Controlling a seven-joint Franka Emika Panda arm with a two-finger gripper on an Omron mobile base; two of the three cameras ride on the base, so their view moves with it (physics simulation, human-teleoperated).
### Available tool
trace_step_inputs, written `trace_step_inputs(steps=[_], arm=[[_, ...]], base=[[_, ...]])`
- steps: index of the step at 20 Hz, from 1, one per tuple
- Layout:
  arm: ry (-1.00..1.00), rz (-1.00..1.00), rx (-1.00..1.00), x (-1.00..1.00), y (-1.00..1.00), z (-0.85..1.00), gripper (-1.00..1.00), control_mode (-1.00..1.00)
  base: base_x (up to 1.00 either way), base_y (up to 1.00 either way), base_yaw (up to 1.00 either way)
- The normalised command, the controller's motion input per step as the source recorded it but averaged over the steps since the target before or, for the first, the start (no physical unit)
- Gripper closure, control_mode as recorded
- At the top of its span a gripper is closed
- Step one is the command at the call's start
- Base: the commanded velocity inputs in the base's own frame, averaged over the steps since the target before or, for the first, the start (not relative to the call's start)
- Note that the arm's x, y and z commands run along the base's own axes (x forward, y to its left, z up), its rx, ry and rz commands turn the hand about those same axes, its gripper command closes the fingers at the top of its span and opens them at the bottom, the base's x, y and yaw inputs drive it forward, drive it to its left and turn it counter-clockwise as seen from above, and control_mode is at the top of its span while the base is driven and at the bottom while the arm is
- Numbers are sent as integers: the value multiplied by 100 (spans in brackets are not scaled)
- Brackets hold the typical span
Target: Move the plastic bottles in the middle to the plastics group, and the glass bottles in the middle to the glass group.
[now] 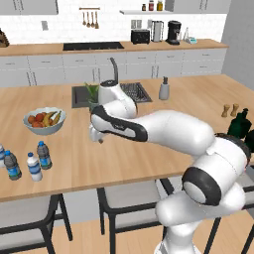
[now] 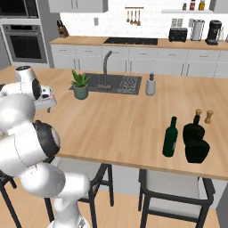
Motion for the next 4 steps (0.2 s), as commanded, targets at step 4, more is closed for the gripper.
trace_step_inputs(steps=[4], arm=[[0, -7, 0, -16, -100, 4, -100, -100]], base=[[0, 0, 0]])
